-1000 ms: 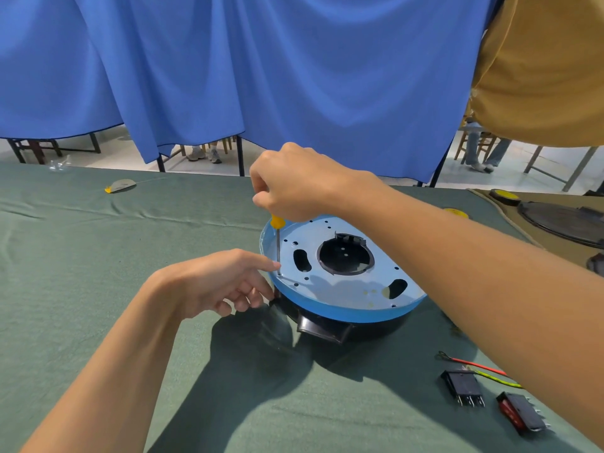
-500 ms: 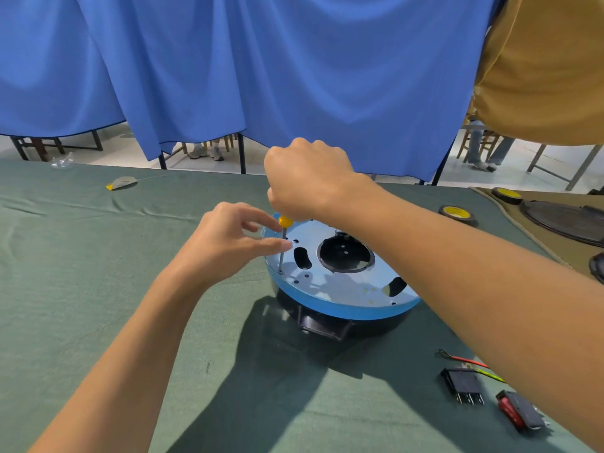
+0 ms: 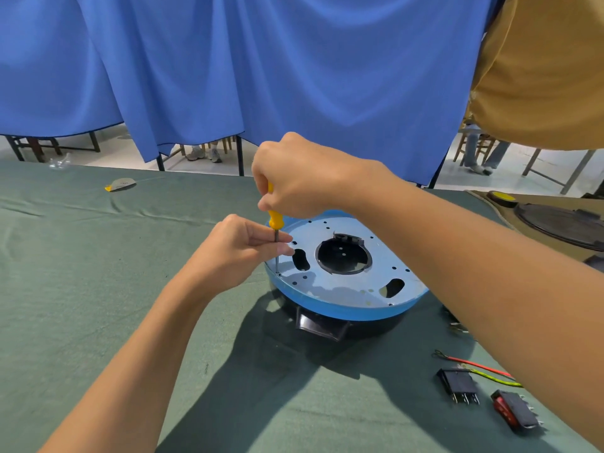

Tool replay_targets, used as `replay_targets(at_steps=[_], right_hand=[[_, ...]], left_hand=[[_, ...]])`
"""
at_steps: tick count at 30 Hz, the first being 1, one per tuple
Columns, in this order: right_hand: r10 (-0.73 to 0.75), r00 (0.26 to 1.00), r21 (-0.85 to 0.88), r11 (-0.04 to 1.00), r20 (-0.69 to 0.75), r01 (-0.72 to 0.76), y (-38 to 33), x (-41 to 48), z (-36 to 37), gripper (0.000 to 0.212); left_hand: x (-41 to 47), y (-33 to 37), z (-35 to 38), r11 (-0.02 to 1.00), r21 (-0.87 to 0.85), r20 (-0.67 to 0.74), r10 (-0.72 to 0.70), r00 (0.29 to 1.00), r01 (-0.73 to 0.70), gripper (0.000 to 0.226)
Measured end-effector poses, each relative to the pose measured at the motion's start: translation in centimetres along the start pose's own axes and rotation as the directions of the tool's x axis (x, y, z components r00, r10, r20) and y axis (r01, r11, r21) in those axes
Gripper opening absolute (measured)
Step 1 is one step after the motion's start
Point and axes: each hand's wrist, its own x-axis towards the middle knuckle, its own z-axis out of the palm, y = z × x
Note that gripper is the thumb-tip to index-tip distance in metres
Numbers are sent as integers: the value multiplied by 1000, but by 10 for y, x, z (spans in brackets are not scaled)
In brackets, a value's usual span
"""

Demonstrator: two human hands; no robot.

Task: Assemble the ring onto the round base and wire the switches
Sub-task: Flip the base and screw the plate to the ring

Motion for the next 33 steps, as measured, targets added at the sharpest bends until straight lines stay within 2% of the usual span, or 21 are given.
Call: replay_targets(at_steps=[2, 5, 12, 14, 16, 20, 27, 33], right_hand=[[36, 999, 7, 999, -14, -36, 0, 1, 2, 30], [78, 995, 11, 997, -65, -77, -1, 1, 6, 32], [80, 992, -36, 996, -101, -84, -6, 0, 8, 38], [31, 998, -61, 998, -46, -34, -8, 0, 4, 30], [-20, 999, -87, 996, 29, 22, -9, 2, -2, 12], [-20, 998, -89, 996, 64, 26, -10, 3, -7, 32], [56, 996, -27, 998, 69, -54, -8, 5, 0, 27], [115, 987, 7, 993, 113, -116, -4, 6, 1, 27]], left_hand=[[1, -1, 1, 1000, 7, -54, 15, 998, -14, 14], [-1, -1, 2, 998, 33, -142, 52, 989, -48, 22], [-3, 1, -1, 997, 67, -116, 51, 992, -44, 36], [-3, 0, -2, 998, 53, -94, 44, 995, -40, 32], [-3, -3, -4, 999, 40, -79, 38, 996, -35, 25], [-3, -3, -4, 999, 21, -9, 50, 999, -50, 19], [-1, -6, 6, 992, 96, -110, 91, 990, -81, 10], [0, -5, 8, 986, 149, -113, 98, 989, -81, 9]])
